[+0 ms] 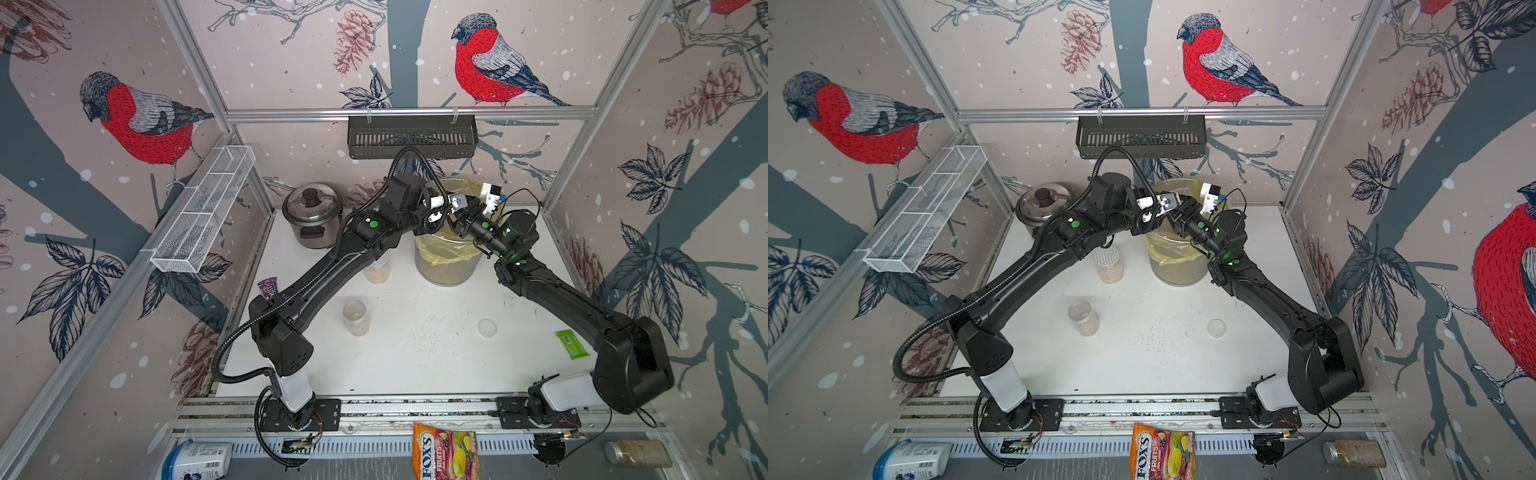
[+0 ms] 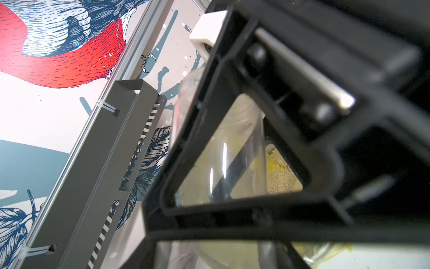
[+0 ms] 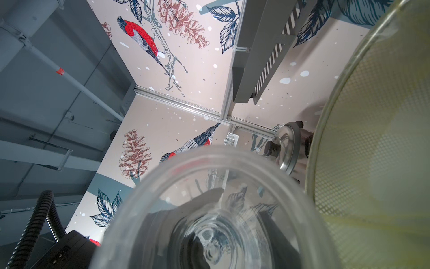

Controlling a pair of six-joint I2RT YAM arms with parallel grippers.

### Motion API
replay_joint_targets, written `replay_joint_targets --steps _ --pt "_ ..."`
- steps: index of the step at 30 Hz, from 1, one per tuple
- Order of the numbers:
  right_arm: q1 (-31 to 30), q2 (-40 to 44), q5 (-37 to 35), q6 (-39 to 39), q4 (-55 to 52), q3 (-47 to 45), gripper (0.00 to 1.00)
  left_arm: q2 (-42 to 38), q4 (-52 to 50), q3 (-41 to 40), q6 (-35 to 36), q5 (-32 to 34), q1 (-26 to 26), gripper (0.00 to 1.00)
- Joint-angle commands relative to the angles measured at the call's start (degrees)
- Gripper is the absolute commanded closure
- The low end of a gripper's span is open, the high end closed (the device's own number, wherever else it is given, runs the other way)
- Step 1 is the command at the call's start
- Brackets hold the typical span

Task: Empty moldy rice from jars
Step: Pour the moldy rice from the jar into the trash bin.

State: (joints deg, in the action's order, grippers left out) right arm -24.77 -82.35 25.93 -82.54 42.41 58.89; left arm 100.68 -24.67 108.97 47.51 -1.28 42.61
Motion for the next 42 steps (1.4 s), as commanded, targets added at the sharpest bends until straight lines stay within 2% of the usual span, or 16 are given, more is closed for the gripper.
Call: replay_joint_targets --steps 1,4,9,13,19,22,25,35,42 --pt "-0.46 -0.18 -1.91 -2.17 2.9 -0.16 0.48 -1.0 2.68 -0.42 0.47 -0.19 0.11 1.0" --pt "-0.79 -0.52 -2.88 -3.63 4.26 -0.89 0.51 -1.98 2.98 -1.56 0.74 0.14 0.04 0.99" --pt "-1.66 -1.15 -4.29 -4.98 6.36 -1.58 0.59 -4.12 4.28 -4.16 0.83 0.4 0.1 0.86" --pt "-2.12 -0.97 -5.27 -5.14 6.4 -1.2 0.61 -4.98 5.49 -5.61 0.73 1.19 -0.07 0.78" --pt "-2.38 -0.8 -6.55 -6.94 6.96 -1.97 0.62 -5.93 6.45 -5.88 0.4 0.11 -0.34 0.7" --pt "-2.43 -1.02 -6.95 -9.57 10.2 -3.31 0.65 -6.29 7.01 -6.11 0.39 -0.38 -0.42 0.67" --pt "-2.29 -0.98 -6.95 -7.94 7.93 -2.21 0.65 -6.49 6.84 -6.15 0.74 -0.56 -0.47 0.65" --pt "-2.05 -0.31 -8.96 -9.66 5.93 -2.21 0.67 -8.06 6.82 -6.07 1.1 -0.92 -0.86 0.55" --pt "-1.62 -0.27 -9.26 -8.79 3.58 -0.97 0.68 -9.19 7.07 -7.49 1.19 -2.15 -1.04 0.51"
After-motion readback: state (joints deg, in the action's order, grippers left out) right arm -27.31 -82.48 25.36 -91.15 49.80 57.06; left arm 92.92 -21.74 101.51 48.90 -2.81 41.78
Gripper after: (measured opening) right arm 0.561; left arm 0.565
